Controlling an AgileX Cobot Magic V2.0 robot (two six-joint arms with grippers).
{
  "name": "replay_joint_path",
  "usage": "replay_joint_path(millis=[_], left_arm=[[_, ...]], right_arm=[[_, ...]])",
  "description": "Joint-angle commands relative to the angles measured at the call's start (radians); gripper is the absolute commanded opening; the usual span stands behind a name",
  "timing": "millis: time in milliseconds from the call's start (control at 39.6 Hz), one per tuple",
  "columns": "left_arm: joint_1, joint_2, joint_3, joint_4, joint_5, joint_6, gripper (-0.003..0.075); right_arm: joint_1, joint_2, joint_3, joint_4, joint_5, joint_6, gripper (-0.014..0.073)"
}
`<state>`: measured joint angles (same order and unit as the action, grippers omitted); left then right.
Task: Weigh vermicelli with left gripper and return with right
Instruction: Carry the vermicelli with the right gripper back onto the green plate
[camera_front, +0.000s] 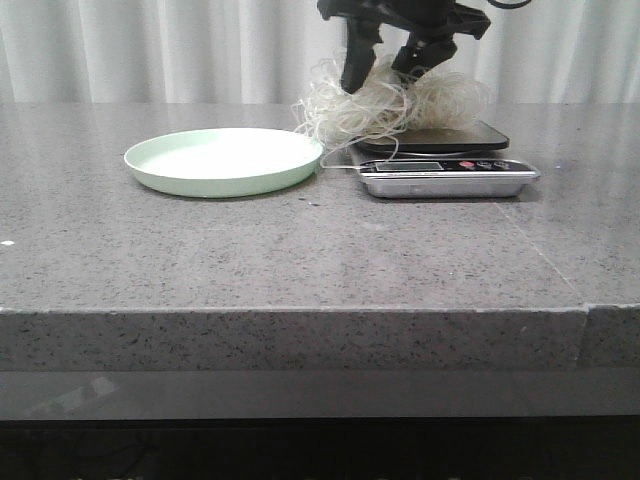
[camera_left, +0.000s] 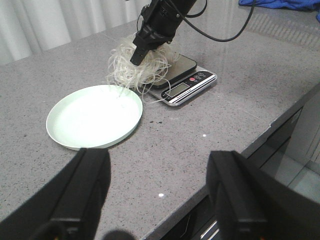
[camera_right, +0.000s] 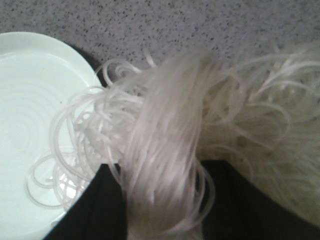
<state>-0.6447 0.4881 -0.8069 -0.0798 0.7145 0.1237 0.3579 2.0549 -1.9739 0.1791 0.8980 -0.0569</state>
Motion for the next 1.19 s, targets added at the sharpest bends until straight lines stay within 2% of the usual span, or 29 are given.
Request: replay_joint_path(millis=[0, 76, 177, 430, 708, 960, 1162], left_arm=[[-0.008, 0.006, -0.025, -0.007, -0.078, -0.010, 0.0489], [-0.008, 0.006, -0.025, -0.007, -0.078, -0.010, 0.0489], [-0.008, 0.006, -0.025, -0.007, -0.078, -0.010, 0.0489], [-0.008, 0.006, -0.025, -0.007, -0.078, -0.010, 0.0489], [-0.008, 0.006, -0.025, -0.007, -0.078, -0.010, 0.0489], [-0.008, 0.006, -0.025, -0.007, -0.078, -0.010, 0.0489], [-0.008, 0.006, -0.025, -0.007, -0.078, -0.010, 0.0489]], right_arm=[[-0.001, -0.059, -0.036, 0.008, -0.017, -0.012, 0.0249], [-0.001, -0.062, -0.036, 0.008, -0.018, -0.012, 0.0190], [-0.002, -0.063, -0.036, 0.005, -0.010, -0.012, 0.0158], [-0.002, -0.067, -0.056, 0.005, 0.005, -0.012, 0.0158], [0.020, -0.119, -0.171, 0.005, 0.021, -0.039, 0.0158], [0.092, -0.132, -0.321, 0.005, 0.033, -0.048, 0.0158], [0.169, -0.132, -0.375, 0.005, -0.021, -0.049, 0.0158]])
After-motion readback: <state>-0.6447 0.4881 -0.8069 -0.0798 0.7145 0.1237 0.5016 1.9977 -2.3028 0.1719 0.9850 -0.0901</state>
